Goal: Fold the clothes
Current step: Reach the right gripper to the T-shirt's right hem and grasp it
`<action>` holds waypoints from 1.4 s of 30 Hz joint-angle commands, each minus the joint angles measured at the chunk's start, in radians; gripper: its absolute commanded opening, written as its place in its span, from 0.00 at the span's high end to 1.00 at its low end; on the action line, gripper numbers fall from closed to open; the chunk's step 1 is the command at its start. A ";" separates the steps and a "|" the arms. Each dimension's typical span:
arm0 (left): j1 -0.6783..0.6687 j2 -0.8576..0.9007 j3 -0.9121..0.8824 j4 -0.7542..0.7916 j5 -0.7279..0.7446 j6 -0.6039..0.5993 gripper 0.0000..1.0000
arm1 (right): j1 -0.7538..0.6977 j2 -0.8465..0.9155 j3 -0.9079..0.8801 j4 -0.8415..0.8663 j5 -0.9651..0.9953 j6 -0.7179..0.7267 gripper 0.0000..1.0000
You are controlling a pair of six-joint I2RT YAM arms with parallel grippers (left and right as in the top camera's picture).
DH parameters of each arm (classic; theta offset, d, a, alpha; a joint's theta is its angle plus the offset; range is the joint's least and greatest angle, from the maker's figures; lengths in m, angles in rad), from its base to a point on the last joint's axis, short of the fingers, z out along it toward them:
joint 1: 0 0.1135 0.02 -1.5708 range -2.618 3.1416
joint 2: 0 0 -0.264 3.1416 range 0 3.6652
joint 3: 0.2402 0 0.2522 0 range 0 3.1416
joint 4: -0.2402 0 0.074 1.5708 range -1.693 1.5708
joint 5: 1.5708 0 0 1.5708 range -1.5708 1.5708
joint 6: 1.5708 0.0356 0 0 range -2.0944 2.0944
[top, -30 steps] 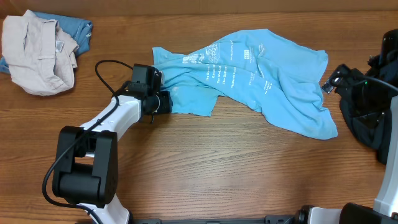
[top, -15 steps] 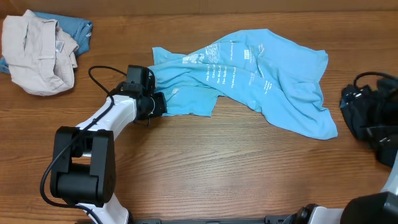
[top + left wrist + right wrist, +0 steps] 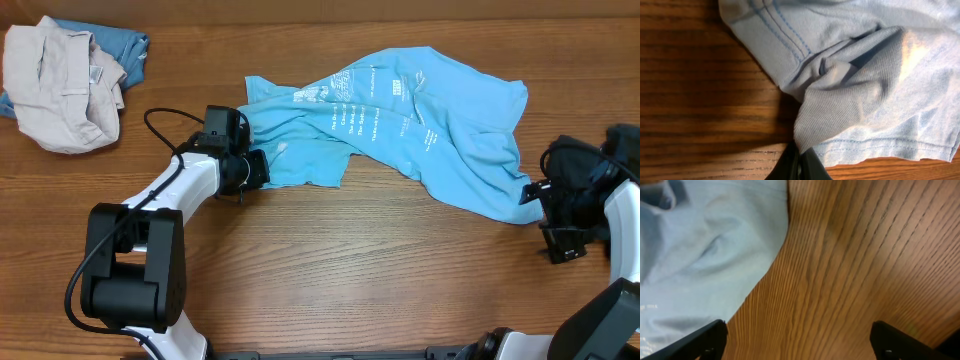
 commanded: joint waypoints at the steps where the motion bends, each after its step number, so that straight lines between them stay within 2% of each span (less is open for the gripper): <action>1: 0.003 0.014 -0.004 -0.013 0.021 -0.009 0.96 | -0.003 -0.008 -0.035 0.034 0.024 0.068 0.07; 2: 0.003 0.014 -0.003 -0.015 0.021 -0.008 0.96 | -0.003 -0.008 -0.050 0.057 0.024 0.094 0.08; 7: 0.003 0.014 -0.004 -0.017 0.040 -0.008 0.96 | -0.002 -0.006 -0.060 0.130 0.023 0.107 0.28; 8: 0.003 0.014 -0.003 -0.016 0.044 -0.008 0.96 | -0.002 -0.003 -0.060 0.138 0.023 0.109 0.30; 17: 0.003 0.014 -0.004 -0.017 0.046 -0.009 0.96 | -0.002 0.127 -0.060 0.220 0.026 0.109 0.28; 23: 0.003 0.014 -0.003 -0.016 0.070 -0.009 0.96 | -0.002 0.129 -0.060 0.253 0.106 0.162 0.31; 38: 0.003 0.014 -0.003 -0.005 0.114 -0.009 0.96 | 0.000 0.257 -0.060 0.332 0.087 0.131 0.35; 39: 0.003 0.014 -0.004 -0.005 0.114 -0.008 0.96 | 0.000 0.257 -0.060 0.336 0.087 0.131 0.36; 42: 0.003 0.014 -0.004 -0.002 0.114 -0.009 0.96 | 0.000 0.259 -0.060 0.347 0.087 0.132 0.47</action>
